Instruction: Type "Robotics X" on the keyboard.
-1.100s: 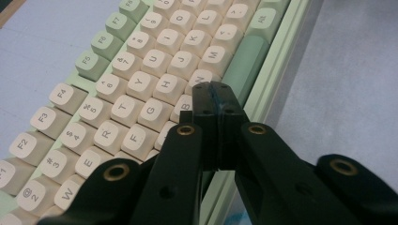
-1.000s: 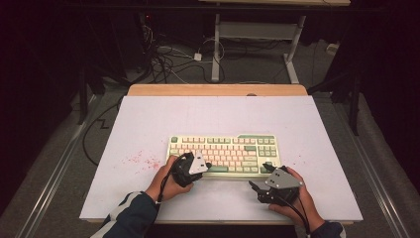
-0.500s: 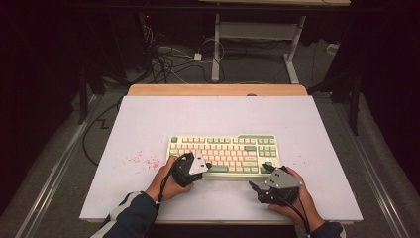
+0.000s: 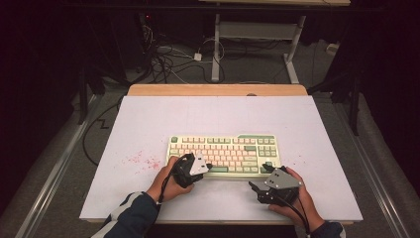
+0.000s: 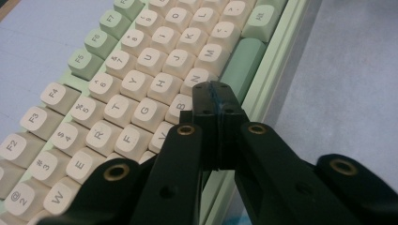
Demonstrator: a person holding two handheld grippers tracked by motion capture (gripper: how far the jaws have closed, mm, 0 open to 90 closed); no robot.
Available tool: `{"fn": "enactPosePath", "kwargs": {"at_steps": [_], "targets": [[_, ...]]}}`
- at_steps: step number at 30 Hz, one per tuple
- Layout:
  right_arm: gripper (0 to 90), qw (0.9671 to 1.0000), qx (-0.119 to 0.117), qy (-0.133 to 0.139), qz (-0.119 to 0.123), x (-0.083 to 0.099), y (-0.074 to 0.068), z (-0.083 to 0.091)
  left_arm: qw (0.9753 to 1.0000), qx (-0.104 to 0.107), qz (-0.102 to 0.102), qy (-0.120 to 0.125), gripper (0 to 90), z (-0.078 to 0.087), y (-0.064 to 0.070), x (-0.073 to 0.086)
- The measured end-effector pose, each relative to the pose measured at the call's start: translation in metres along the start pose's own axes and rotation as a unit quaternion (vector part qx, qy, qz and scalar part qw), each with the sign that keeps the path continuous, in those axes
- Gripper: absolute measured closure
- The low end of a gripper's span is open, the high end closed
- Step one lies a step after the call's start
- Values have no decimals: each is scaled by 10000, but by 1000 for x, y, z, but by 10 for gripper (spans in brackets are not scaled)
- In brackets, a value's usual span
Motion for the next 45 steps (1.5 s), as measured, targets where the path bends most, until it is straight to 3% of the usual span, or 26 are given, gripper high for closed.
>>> {"fn": "enactPosePath", "kwargs": {"at_steps": [9,13,19,25,34,45], "targets": [[285,10000,31,33,-39,0,2,2,9997,-68,64,233,833,16,-9,-11],[285,10000,36,42,-32,-1,2,2,9996,-151,-18,253,785,19,-12,-10],[285,10000,39,54,-65,-1,3,3,9989,-180,-50,441,658,27,-16,-11],[285,9999,62,73,-63,-1,4,4,9975,-393,-124,582,492,38,-22,-7],[285,9999,90,95,-108,-1,7,5,9952,-573,39,794,243,50,-33,-3],[296,9996,129,115,-206,-2,10,6,9935,-723,150,863,216,64,-45,8]]}}
Point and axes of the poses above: each handheld gripper's, and its own axes: z roughly backward along the jaws, x roughly out of its underside, y roughly to its right, the point moved 9 cm from there along -z, roughly forward along the jaws, and after that the axes turned 11 degrees about -y, right-handed, at the moved point
